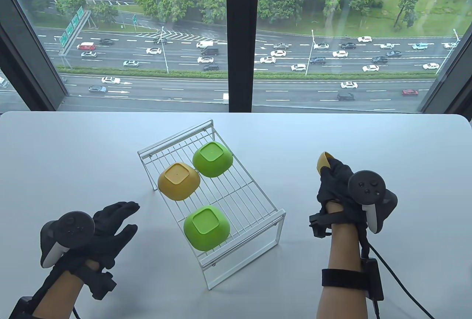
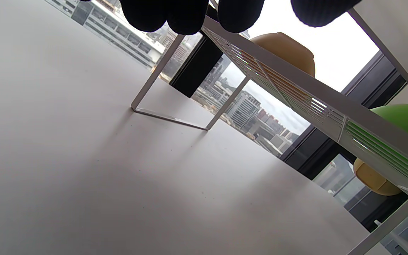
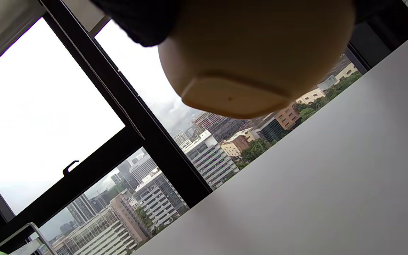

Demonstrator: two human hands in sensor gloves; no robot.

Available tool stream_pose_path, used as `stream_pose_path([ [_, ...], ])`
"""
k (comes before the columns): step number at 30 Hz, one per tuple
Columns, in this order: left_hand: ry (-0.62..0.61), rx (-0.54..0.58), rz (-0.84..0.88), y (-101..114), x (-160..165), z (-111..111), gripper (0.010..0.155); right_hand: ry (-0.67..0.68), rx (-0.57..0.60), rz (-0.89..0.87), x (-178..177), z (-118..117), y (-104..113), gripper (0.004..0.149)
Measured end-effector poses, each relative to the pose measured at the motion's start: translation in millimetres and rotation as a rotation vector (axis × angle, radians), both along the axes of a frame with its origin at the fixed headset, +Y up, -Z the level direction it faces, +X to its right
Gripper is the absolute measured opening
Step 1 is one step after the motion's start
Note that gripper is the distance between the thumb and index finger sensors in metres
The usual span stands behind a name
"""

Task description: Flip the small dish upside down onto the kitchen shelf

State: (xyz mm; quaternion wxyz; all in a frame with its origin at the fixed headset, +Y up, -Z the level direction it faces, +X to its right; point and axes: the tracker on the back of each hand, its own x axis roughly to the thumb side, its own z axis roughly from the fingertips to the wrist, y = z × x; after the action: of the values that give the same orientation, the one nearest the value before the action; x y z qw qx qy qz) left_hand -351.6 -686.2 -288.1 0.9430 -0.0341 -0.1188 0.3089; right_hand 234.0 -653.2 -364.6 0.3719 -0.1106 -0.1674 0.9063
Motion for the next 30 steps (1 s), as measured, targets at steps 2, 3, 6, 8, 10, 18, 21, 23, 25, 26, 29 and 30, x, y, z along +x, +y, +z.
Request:
stream_pose_path([
  [2, 0.0, 0.0, 0.0, 0, 0, 0, 0.069, 0.005, 0.005, -0.001, -1, 0, 2, 0.048],
  [3, -0.001, 0.0, -0.001, 0, 0, 0, 0.069, 0.011, 0.008, 0.004, -3, 0, 4, 0.048],
  [6, -0.002, 0.001, 0.003, 0, 0, 0, 0.069, 0.017, 0.019, 0.028, -6, 1, 10, 0.048],
  [8, -0.002, 0.002, 0.003, 0, 0, 0, 0.069, 0.024, 0.032, 0.032, -10, 1, 15, 0.048],
  [10, -0.003, 0.002, 0.001, 0, 0, 0, 0.069, 0.029, 0.053, 0.044, -14, 2, 21, 0.048],
  [18, -0.006, 0.004, 0.007, 0, 0, 0, 0.069, 0.073, 0.141, 0.198, -41, 5, 44, 0.048],
  [21, -0.008, 0.004, 0.009, 0, 0, 0, 0.069, 0.098, 0.154, 0.247, -53, 6, 51, 0.048],
  [23, -0.009, 0.004, 0.009, 0, 0, 0, 0.069, 0.124, 0.154, 0.262, -62, 6, 54, 0.048],
  [25, -0.012, 0.005, 0.01, 0, 0, 0, 0.069, 0.152, 0.16, 0.291, -73, 7, 58, 0.048],
  [26, -0.012, 0.005, 0.01, 0, 0, 0, 0.07, 0.161, 0.161, 0.299, -77, 7, 59, 0.048],
  [29, -0.013, 0.006, 0.014, 0, 0, 0, 0.07, 0.207, 0.162, 0.307, -90, 8, 62, 0.048],
  [30, -0.013, 0.006, 0.014, 0, 0, 0, 0.07, 0.214, 0.166, 0.31, -93, 8, 63, 0.048],
])
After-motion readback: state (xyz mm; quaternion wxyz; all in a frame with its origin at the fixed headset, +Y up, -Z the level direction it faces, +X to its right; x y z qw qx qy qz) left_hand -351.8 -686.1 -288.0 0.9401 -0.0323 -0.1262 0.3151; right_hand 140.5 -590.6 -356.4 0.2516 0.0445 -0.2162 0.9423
